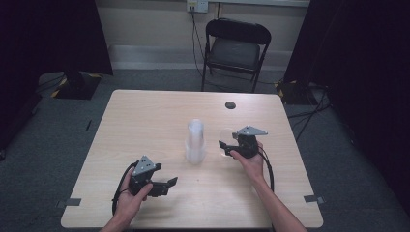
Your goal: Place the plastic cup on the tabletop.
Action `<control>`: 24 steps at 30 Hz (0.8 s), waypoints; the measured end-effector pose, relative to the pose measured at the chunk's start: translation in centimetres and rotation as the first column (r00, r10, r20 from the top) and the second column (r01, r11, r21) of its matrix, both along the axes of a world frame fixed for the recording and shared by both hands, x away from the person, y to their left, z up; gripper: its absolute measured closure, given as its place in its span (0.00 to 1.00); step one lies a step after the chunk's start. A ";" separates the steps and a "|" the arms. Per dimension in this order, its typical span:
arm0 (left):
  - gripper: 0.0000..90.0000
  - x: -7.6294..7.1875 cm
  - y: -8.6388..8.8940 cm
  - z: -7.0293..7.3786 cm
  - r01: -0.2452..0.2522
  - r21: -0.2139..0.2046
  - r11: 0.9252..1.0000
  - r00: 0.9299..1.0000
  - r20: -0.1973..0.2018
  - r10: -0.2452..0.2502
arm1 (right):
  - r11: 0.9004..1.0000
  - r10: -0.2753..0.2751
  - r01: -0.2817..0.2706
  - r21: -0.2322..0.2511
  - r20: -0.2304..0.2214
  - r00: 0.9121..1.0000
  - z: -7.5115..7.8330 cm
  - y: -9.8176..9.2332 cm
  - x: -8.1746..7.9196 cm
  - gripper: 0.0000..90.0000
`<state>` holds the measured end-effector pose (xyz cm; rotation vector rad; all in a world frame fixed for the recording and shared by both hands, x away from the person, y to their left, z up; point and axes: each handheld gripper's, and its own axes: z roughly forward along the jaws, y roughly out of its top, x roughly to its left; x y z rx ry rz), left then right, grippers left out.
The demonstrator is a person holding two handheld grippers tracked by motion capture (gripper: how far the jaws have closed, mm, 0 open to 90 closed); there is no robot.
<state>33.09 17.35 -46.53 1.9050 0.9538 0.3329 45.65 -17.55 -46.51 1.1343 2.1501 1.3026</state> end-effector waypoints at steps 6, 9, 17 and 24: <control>0.19 0.0 0.2 0.0 -0.008 -0.001 1.000 1.000 0.000 0.008 | 1.000 0.000 -0.001 -0.007 -0.025 1.000 -0.7 0.0 0.0 0.24; 0.19 0.1 0.2 0.0 -0.010 0.002 1.000 1.000 -0.002 0.010 | 1.000 -0.001 0.000 -0.006 -0.031 1.000 -0.7 0.0 0.0 0.22; 0.19 0.3 0.7 0.1 -0.029 -0.002 1.000 1.000 0.003 0.029 | 1.000 0.013 -0.015 -0.018 -0.066 0.998 -1.0 -0.5 -0.6 0.19; 0.19 0.5 1.2 0.1 -0.052 -0.003 0.999 0.999 -0.002 0.052 | 0.999 0.015 -0.018 -0.032 -0.098 0.995 -0.6 -1.3 -1.5 0.16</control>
